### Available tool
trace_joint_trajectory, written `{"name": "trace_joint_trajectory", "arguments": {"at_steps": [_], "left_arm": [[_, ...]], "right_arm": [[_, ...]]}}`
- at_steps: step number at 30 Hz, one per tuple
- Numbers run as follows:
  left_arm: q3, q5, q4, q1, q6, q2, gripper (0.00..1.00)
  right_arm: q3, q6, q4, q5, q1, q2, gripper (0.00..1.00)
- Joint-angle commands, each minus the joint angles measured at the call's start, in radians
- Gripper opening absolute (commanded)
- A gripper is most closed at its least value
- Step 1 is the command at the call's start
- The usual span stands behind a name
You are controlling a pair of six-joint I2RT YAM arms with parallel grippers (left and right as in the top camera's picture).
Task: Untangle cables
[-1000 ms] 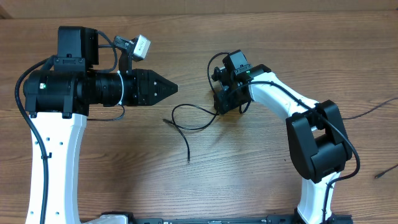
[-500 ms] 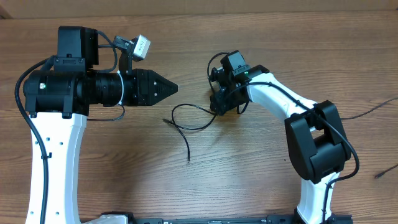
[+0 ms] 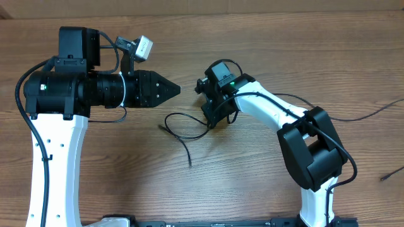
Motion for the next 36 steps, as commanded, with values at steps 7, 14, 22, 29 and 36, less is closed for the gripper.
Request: {"name": "trace_joint_trajectory", "arguments": {"at_steps": [7, 14, 22, 29, 36], "left_arm": [[0.015, -0.032, -0.016, -0.001, 0.052, 0.001, 0.31], [0.015, -0.054, -0.014, -0.001, 0.052, 0.001, 0.31], [0.015, -0.054, -0.014, -0.001, 0.053, 0.001, 0.32], [0.015, -0.054, -0.014, -0.001, 0.053, 0.001, 0.32], [0.015, -0.054, -0.015, -0.001, 0.052, 0.001, 0.32]], "right_arm": [[0.011, 0.012, -0.045, 0.032, -0.006, 0.01, 0.04], [0.048, 0.032, -0.037, 0.049, -0.034, 0.008, 0.88], [0.119, 0.183, -0.065, 0.14, -0.061, 0.007, 0.86], [0.118, 0.218, -0.135, 0.215, -0.087, 0.007, 0.9], [0.116, 0.295, -0.225, 0.203, -0.101, 0.007, 0.9]]}}
